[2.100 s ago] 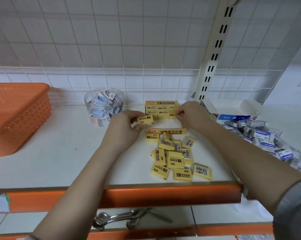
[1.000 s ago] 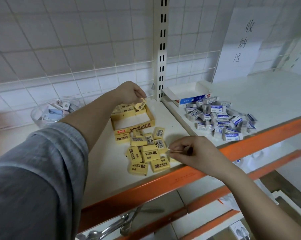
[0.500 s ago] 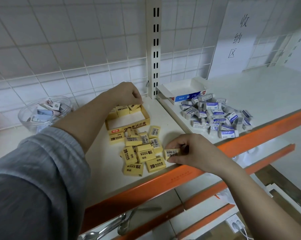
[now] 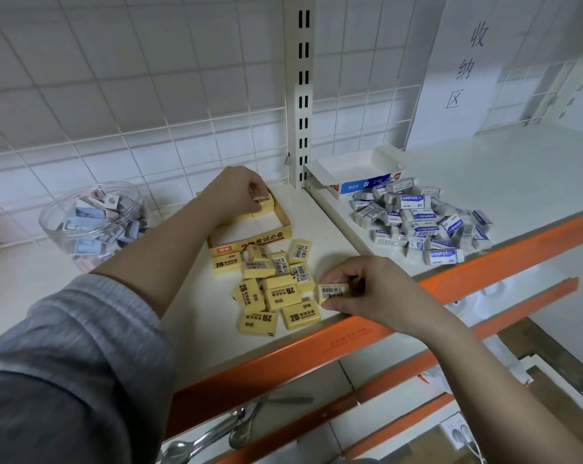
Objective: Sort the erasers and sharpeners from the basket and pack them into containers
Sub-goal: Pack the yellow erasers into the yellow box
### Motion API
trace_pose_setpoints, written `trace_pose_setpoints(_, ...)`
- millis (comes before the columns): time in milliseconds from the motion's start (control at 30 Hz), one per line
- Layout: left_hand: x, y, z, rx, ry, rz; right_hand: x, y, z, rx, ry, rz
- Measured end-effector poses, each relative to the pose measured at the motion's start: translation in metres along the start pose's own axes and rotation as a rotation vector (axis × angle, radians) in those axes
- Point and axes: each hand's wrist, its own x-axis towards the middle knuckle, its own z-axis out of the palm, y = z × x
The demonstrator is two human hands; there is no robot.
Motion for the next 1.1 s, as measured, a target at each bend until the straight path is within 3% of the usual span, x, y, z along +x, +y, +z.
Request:
trace_pose_setpoints(400,-0.062,0.005,-0.021,-0.109,0.159,-0.041,-0.001,-0.012,-0.006,0.107,0.135,-0.1)
trace_pose_setpoints(700,-0.127,-0.002,-0.009,-0.02,0.103,-0.142,0.005,-0.022,-0.017,0.148,0.222,-0.18)
trace_pose_setpoints(1100,-0.134,0.007,0.01,0.141,0.045,-0.203,0.006,-0.026,-0.014,0.174,0.227,-0.2)
